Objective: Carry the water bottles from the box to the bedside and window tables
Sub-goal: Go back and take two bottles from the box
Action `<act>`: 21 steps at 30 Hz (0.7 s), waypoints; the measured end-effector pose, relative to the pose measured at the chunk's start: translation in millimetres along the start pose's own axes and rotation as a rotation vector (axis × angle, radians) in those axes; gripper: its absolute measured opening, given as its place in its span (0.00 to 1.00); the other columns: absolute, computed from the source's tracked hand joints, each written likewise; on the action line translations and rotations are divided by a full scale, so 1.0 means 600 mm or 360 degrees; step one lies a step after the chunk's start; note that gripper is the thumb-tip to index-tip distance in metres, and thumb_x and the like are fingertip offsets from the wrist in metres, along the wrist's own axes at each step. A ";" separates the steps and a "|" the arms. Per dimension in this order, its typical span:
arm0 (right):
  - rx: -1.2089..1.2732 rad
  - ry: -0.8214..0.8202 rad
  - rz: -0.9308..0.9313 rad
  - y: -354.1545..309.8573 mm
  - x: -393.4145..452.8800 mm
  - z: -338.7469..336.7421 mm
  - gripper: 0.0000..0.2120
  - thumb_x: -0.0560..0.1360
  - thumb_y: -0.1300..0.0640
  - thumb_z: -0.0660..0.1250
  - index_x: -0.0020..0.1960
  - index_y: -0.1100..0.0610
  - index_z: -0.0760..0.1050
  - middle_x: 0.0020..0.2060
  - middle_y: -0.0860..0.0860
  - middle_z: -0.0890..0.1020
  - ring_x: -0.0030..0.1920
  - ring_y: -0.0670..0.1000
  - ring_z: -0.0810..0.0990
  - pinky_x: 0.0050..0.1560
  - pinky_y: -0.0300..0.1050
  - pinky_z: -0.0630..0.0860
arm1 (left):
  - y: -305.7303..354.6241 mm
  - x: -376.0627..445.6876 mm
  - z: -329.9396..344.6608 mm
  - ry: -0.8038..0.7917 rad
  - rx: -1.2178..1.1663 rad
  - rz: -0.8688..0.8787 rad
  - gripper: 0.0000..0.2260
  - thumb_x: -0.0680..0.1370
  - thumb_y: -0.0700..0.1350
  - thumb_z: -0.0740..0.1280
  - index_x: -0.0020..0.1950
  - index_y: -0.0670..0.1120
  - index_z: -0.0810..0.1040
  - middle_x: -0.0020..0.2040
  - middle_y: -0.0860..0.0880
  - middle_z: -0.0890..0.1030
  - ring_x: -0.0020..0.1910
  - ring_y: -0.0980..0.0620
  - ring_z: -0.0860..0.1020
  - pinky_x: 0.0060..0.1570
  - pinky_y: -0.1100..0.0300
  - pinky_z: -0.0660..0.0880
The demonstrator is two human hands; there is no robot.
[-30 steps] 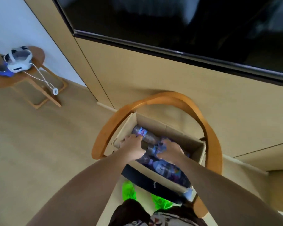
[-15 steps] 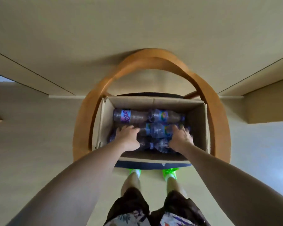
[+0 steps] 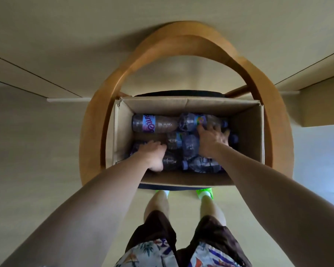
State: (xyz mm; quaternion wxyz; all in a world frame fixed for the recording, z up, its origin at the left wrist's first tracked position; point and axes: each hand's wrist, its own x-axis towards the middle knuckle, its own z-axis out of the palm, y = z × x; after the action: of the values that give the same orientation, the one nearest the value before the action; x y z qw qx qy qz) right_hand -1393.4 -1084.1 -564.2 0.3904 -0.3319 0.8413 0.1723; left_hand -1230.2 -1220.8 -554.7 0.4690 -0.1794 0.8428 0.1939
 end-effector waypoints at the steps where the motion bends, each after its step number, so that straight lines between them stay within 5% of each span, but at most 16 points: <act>1: -0.0078 -0.0028 -0.0039 0.001 0.005 -0.007 0.41 0.69 0.50 0.72 0.77 0.44 0.58 0.80 0.57 0.53 0.78 0.64 0.50 0.70 0.74 0.54 | 0.001 -0.001 0.001 0.0012 -0.0003 0.0004 0.29 0.70 0.47 0.74 0.69 0.47 0.71 0.66 0.45 0.73 0.66 0.41 0.74 0.60 0.45 0.76; 3: -0.0130 -0.0081 -0.0098 0.000 0.012 -0.020 0.37 0.69 0.50 0.71 0.75 0.43 0.62 0.78 0.56 0.59 0.77 0.64 0.55 0.70 0.72 0.57 | 0.002 -0.003 0.000 0.0051 -0.0016 -0.0007 0.28 0.70 0.45 0.75 0.68 0.46 0.70 0.65 0.45 0.75 0.64 0.41 0.76 0.57 0.45 0.76; 7: -0.0058 -0.0133 -0.0117 -0.007 0.001 -0.020 0.45 0.69 0.55 0.71 0.79 0.49 0.51 0.65 0.55 0.77 0.65 0.62 0.75 0.66 0.64 0.68 | -0.006 -0.011 -0.010 0.0085 -0.0050 -0.0043 0.33 0.66 0.44 0.79 0.67 0.46 0.67 0.61 0.44 0.78 0.60 0.39 0.79 0.51 0.46 0.76; 10: -0.0007 0.0018 -0.0083 0.007 -0.010 -0.028 0.51 0.66 0.52 0.73 0.81 0.50 0.47 0.62 0.54 0.78 0.63 0.62 0.76 0.64 0.62 0.68 | -0.013 -0.020 -0.017 0.0108 -0.0117 -0.0053 0.31 0.64 0.44 0.80 0.61 0.49 0.66 0.59 0.44 0.78 0.58 0.39 0.80 0.46 0.48 0.74; 14: 0.0406 0.0146 0.0000 0.032 -0.031 -0.050 0.48 0.59 0.44 0.80 0.75 0.45 0.64 0.63 0.53 0.77 0.65 0.59 0.74 0.60 0.53 0.75 | -0.020 -0.037 -0.036 0.0097 -0.0392 -0.0075 0.33 0.61 0.43 0.80 0.60 0.50 0.67 0.56 0.47 0.77 0.52 0.45 0.79 0.48 0.51 0.81; 17: 0.0842 0.0054 0.0201 0.036 -0.057 -0.050 0.43 0.59 0.41 0.81 0.70 0.52 0.72 0.53 0.51 0.78 0.51 0.53 0.78 0.45 0.44 0.76 | -0.022 -0.052 -0.063 0.0091 -0.0570 -0.0096 0.32 0.57 0.43 0.77 0.58 0.50 0.68 0.53 0.48 0.76 0.48 0.48 0.78 0.42 0.54 0.80; 21: 0.1725 -0.0151 0.0348 0.052 -0.098 -0.043 0.35 0.62 0.43 0.82 0.62 0.61 0.78 0.49 0.56 0.84 0.46 0.56 0.84 0.47 0.48 0.81 | -0.013 -0.074 -0.111 0.0102 -0.0806 -0.0130 0.36 0.56 0.46 0.77 0.62 0.49 0.68 0.55 0.48 0.77 0.50 0.49 0.78 0.49 0.52 0.82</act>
State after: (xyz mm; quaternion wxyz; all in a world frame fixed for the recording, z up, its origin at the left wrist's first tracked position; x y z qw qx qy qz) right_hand -1401.4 -1050.9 -501.7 0.5226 0.0140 0.8206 -0.2309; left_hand -1252.5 -1254.9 -485.4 0.3897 -0.3310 0.7738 0.3740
